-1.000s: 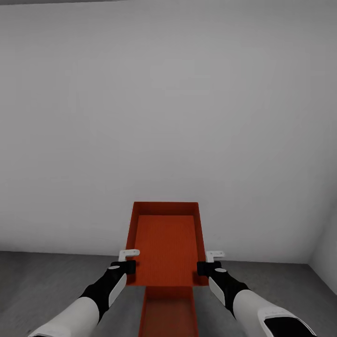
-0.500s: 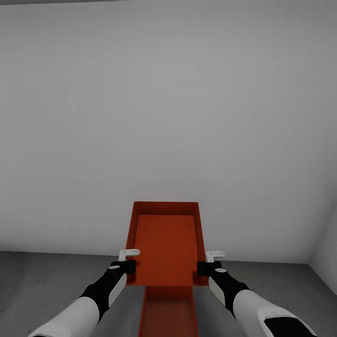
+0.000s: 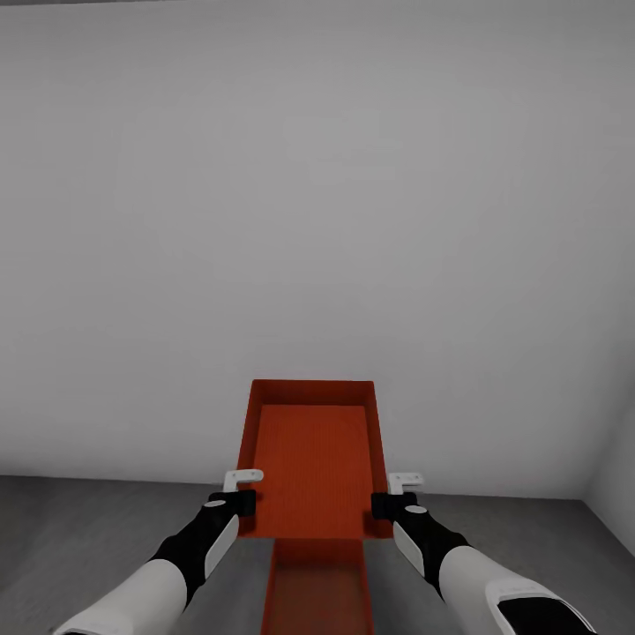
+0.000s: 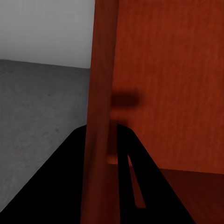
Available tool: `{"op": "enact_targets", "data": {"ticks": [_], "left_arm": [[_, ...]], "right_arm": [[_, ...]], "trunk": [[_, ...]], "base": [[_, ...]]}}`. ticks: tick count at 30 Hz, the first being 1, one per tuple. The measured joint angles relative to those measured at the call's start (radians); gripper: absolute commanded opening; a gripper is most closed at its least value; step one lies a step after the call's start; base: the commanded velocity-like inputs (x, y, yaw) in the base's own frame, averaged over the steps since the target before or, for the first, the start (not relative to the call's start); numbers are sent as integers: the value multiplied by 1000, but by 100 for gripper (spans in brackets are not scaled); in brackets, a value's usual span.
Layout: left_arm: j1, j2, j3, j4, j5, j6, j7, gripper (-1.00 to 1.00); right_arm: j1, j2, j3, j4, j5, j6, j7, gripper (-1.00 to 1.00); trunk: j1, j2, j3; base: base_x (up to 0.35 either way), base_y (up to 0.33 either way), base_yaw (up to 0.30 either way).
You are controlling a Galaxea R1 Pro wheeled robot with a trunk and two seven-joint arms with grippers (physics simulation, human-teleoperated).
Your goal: Move the two storage containers from the living room to the garage. In the garage, place one container on the floor and stack the other container on top of it (either order is fine).
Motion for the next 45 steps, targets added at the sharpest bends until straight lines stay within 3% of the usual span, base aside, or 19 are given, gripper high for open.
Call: {"op": "enact_targets", "data": {"ticks": [25, 45], "left_arm": [[0, 0, 0, 0, 0, 0, 0, -100], [0, 0, 0, 1, 3, 0, 0, -100]], "right_arm": [[0, 0, 0, 0, 0, 0, 0, -100], [0, 0, -1, -2, 3, 5, 0, -100]], "trunk": [[0, 0, 0], [0, 0, -2]], "base": [[98, 0, 0], [7, 0, 0]]}}
